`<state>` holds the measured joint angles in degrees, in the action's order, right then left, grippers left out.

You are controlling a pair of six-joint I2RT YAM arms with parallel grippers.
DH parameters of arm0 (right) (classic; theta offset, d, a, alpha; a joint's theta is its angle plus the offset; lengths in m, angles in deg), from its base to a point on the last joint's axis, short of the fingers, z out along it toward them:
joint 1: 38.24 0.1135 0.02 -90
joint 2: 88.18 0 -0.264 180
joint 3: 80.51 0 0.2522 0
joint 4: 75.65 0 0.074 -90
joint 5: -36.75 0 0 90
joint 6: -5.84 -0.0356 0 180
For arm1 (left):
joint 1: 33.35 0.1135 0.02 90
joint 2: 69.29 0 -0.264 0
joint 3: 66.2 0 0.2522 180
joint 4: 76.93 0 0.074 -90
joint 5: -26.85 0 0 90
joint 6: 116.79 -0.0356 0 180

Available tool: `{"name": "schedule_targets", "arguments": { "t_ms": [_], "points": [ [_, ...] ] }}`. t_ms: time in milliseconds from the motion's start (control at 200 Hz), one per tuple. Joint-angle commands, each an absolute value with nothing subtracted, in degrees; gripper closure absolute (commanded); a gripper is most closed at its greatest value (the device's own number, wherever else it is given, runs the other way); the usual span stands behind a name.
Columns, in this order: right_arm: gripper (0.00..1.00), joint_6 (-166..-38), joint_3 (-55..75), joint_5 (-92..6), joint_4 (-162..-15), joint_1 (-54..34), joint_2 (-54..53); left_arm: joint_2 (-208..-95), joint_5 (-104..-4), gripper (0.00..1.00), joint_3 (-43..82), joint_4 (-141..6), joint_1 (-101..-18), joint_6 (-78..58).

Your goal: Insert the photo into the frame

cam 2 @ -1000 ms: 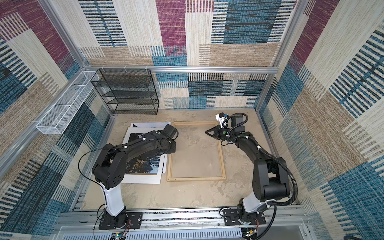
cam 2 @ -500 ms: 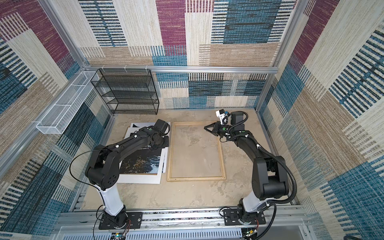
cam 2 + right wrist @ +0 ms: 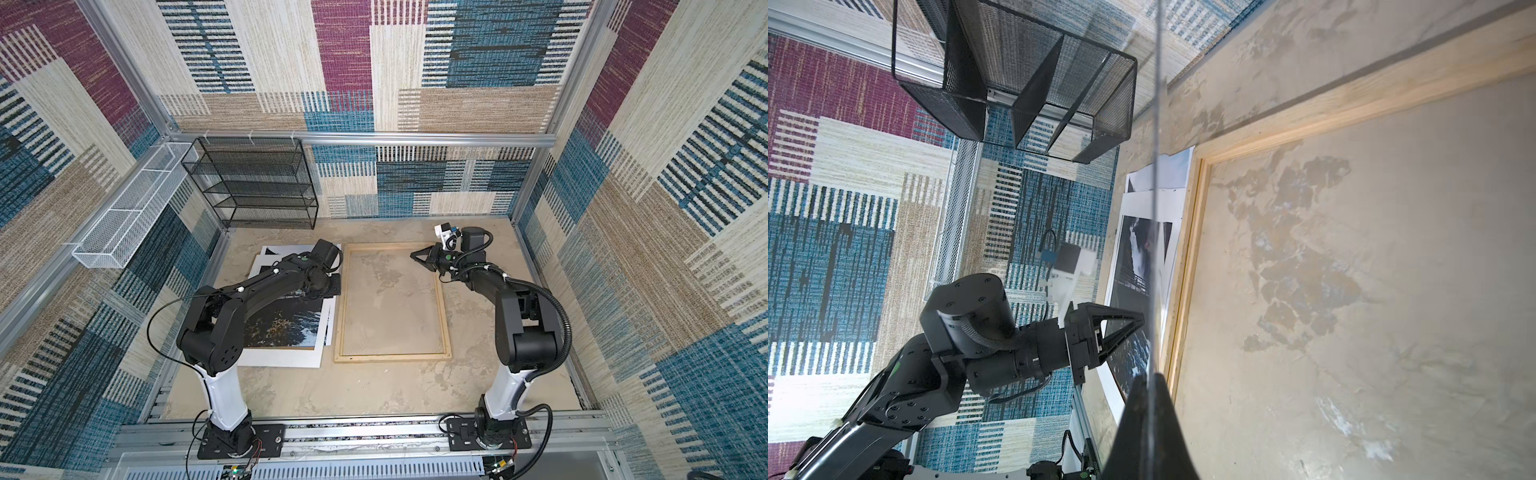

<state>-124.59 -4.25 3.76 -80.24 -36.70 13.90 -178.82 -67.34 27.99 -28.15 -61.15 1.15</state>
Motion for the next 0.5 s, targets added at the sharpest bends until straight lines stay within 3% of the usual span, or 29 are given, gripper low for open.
{"name": "schedule_targets", "arguments": {
  "t_ms": [0, 496],
  "points": [
    [1.00, -122.9, -4.4, 6.6, -76.6, -37.6, 15.0, -179.1, -66.8, 0.94, 28.7, -27.6, -61.1, 1.0],
    [1.00, -121.6, -9.0, 10.5, -71.5, -39.1, 18.6, -181.3, -66.8, 0.95, 29.7, -26.1, -61.2, 2.0]
  ]
}}
